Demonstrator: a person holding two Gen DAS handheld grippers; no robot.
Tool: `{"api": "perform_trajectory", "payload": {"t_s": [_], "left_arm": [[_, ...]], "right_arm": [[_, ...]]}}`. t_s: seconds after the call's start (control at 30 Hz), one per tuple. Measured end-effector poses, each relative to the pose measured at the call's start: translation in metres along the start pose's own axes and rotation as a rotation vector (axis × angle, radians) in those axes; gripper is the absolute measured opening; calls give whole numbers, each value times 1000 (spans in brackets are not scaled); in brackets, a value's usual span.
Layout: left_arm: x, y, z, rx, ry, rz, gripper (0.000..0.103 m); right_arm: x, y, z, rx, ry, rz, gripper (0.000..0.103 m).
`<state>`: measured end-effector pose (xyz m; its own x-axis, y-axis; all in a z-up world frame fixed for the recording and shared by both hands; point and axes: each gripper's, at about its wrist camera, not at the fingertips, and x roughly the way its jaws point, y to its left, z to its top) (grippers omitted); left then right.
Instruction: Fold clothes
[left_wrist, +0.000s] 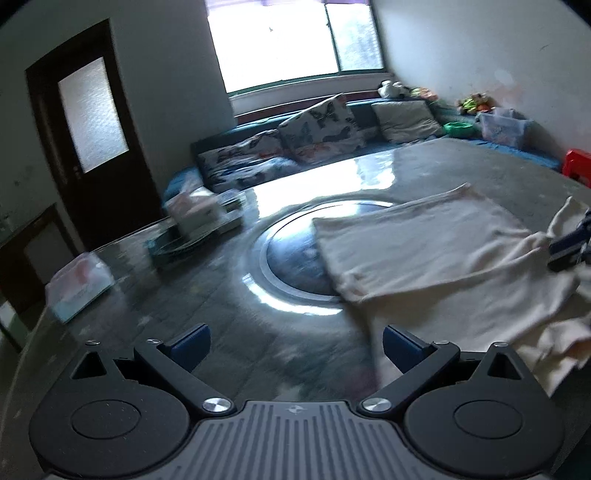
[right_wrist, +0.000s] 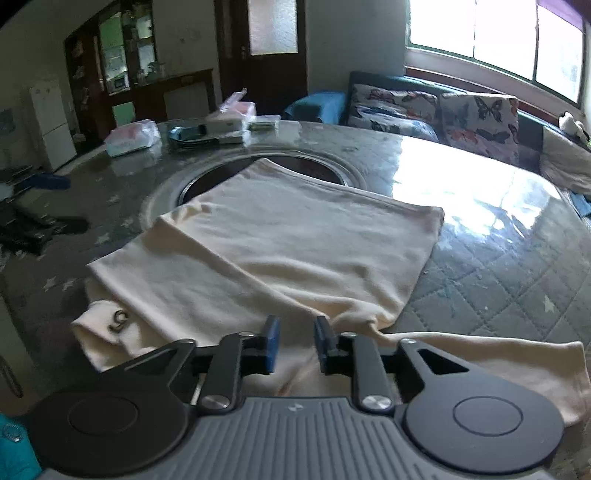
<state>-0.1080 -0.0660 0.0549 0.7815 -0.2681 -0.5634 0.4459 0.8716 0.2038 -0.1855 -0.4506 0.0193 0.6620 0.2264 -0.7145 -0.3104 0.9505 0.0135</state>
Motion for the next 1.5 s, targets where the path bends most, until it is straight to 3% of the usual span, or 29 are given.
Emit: {"api": "perform_trajectory", "payload": {"t_s": [0.17,0.3,0.57,0.67,0.87,1.0,1.23,1.37,1.5], "left_arm": [[13,-29,14,33,-13,-61,101],[22,-48,20,62,-15,-95,101],[31,-73,27,84,-12,-142,101],[31,-79,28,98,-13,-151,101],[38,-80,26,95,10,-152,101],[39,-82,25,101,15,-152,101],[41,-82,24,94,22,-153,101],[40,-82,23,92,21,-151,101],[39,-81,22,82,23,-146,101]], "right_arm": [[-3,1,-7,-11,9,-13,27],[-18,-13,-7,40,-43,-62,35],[-32,-67,-16,194,-81,-346,42],[-32,-90,-25,249,-78,-467,49],[-29,-134,-41,329,-40,-640,51],[-28,-153,-52,382,-11,-671,54],[-25,-162,-62,470,-16,-636,54],[-27,-167,-65,501,-23,-609,49],[-31,-165,-64,512,-30,-576,35]]}}
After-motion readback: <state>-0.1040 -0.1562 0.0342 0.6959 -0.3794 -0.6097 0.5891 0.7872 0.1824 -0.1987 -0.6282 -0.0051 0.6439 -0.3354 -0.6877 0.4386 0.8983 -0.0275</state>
